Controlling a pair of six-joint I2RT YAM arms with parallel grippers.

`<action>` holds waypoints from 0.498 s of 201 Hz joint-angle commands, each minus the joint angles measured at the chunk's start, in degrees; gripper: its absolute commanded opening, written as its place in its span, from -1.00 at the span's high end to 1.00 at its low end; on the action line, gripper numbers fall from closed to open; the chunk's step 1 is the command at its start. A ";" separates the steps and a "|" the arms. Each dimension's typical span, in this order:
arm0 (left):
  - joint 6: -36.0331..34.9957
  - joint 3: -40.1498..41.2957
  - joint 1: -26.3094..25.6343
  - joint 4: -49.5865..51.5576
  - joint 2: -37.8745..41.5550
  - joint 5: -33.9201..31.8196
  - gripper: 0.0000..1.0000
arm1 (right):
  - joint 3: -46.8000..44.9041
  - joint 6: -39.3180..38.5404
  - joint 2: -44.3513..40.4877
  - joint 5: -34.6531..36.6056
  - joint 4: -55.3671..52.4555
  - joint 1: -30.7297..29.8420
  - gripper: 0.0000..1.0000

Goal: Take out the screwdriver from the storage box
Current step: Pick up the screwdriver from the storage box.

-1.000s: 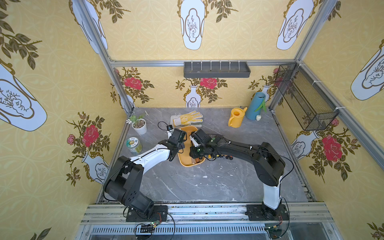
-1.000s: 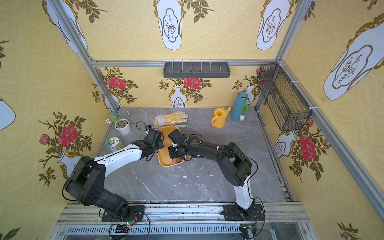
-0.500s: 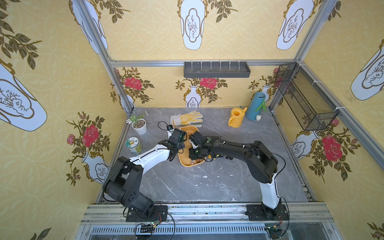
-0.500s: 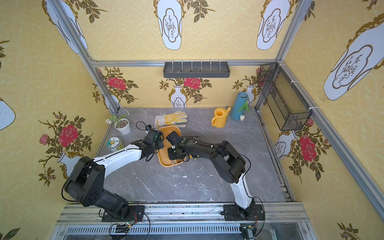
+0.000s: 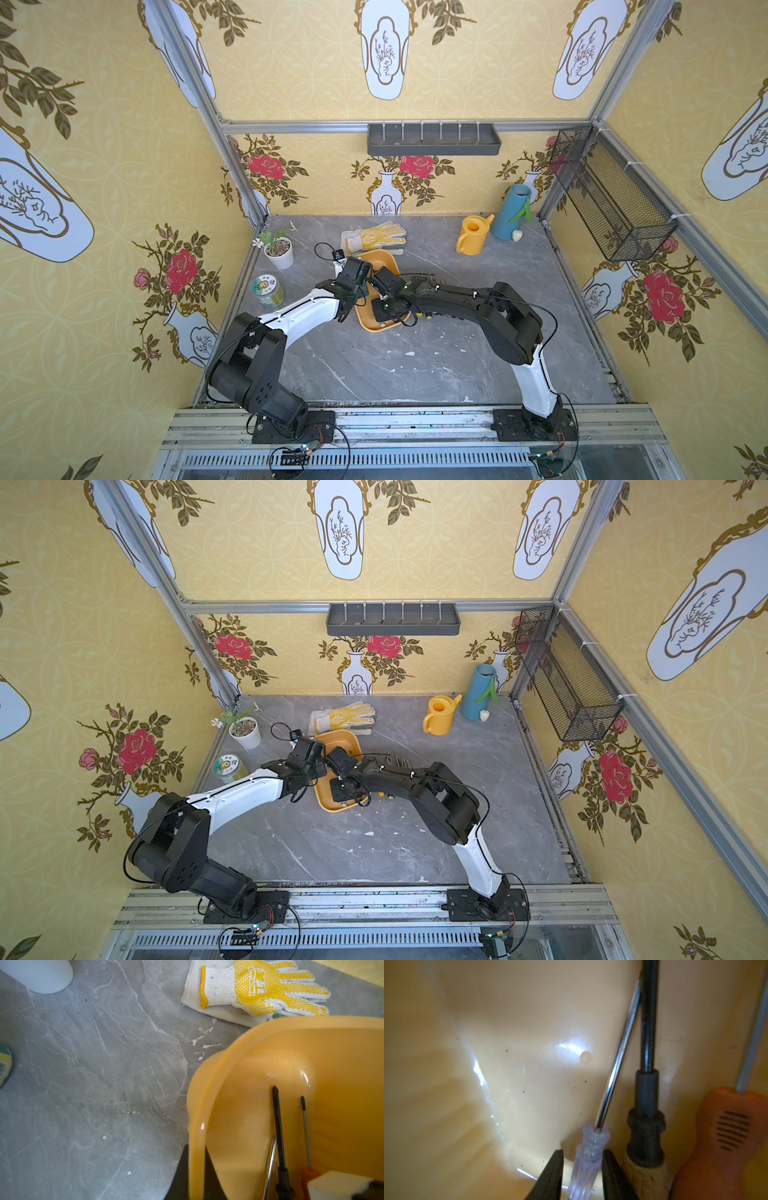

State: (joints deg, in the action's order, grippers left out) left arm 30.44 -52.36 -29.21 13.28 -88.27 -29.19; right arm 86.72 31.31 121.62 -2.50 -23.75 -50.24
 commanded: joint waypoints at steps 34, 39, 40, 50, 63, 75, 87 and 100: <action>-0.27 -0.18 -0.09 -1.40 0.16 0.07 1.00 | -0.49 -0.23 2.08 1.54 -3.71 0.00 0.53; -0.29 -0.35 -0.08 -1.18 -0.05 0.09 1.00 | -0.49 -0.34 1.99 1.44 -3.69 0.05 0.58; -0.29 -0.41 -0.11 -1.12 -0.05 0.05 1.00 | -0.45 -0.35 1.97 1.40 -3.68 0.01 0.59; -0.29 -0.87 -0.14 -0.55 -0.41 0.01 1.00 | -0.57 -0.53 1.67 1.27 -3.55 0.04 0.68; -0.32 -1.45 -0.14 -0.12 -0.74 -0.16 1.00 | -1.15 -1.11 1.04 0.97 -2.80 0.05 0.77; -0.29 -1.52 -0.13 -0.09 -0.85 -0.43 1.00 | -1.43 -1.83 0.41 0.52 -2.04 0.03 0.84; -0.29 -1.52 -0.12 -0.09 -1.09 -0.56 1.00 | -1.43 -2.54 -0.04 0.22 -1.54 0.05 0.92; -0.19 -1.71 -0.06 0.25 -1.55 -0.63 1.00 | -1.43 -3.34 -0.49 -0.41 -0.75 0.07 0.98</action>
State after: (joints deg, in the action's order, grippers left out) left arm 30.41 -53.49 -29.21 14.44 -89.06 -30.68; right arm 85.95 31.09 121.01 -2.07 -22.06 -50.15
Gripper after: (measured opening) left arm 0.098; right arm 0.086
